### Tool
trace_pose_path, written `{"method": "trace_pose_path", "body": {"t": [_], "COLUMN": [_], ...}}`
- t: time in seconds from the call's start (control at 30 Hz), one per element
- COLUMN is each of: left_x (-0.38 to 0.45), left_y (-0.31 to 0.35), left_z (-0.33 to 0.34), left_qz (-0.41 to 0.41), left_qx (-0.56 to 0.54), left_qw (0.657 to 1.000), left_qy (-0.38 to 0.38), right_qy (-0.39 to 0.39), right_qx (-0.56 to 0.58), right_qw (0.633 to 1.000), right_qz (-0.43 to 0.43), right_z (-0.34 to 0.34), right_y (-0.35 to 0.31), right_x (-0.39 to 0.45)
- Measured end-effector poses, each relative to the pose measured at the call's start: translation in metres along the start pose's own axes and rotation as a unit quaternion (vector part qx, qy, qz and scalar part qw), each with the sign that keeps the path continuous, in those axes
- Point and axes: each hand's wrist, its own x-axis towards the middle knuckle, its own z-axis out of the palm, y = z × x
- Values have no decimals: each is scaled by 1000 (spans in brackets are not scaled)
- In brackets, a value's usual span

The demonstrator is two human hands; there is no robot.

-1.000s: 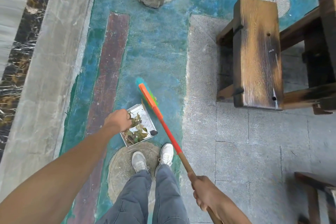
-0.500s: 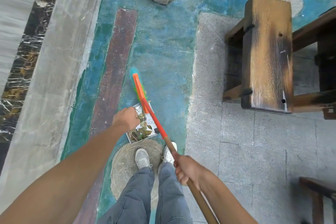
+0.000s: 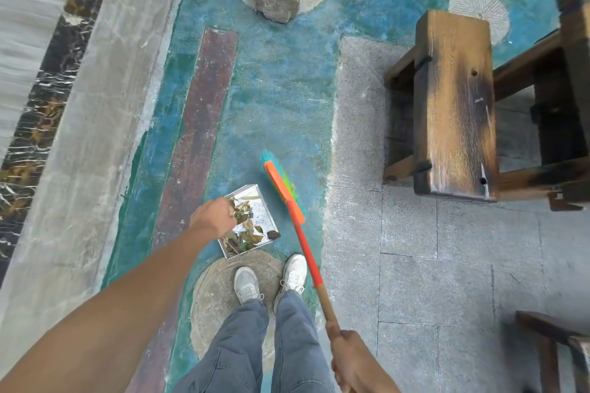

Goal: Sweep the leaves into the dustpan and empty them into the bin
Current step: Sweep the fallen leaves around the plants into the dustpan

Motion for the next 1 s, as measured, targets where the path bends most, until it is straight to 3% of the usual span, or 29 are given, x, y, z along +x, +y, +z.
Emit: {"method": "trace_pose_path", "body": {"t": [0.1,0.2,0.33,0.47,0.63,0.73,0.87,1.0], "left_x": [3,5,-3,-9,-9,-8,-6,-9], "left_y": [7,7,-1,-3,3,3,0,-1], "left_z": [-1,-1,0,-1,-1,1,0,-3], "left_qz": [-2,-7,-9,-16,-32,-39,-42,-36], "left_qx": [2,5,6,11,8,9,12,0], "left_qw": [1000,1000,1000,1000,999,999,999,999], "left_qy": [9,7,8,8,7,6,4,2], "right_qy": [-67,-144,-166,-74,-29,-65,-191,-206], "right_qx": [93,213,306,189,103,103,209,239], "right_qw": [992,959,929,979,993,992,958,947], "right_qz": [53,116,123,18,-52,-34,53,67], "right_z": [15,16,12,0,-15,1,17,13], "right_y": [-2,-2,0,-14,-57,-76,-74,-46], "right_x": [1,-5,-7,-8,12,27,28,13]}}
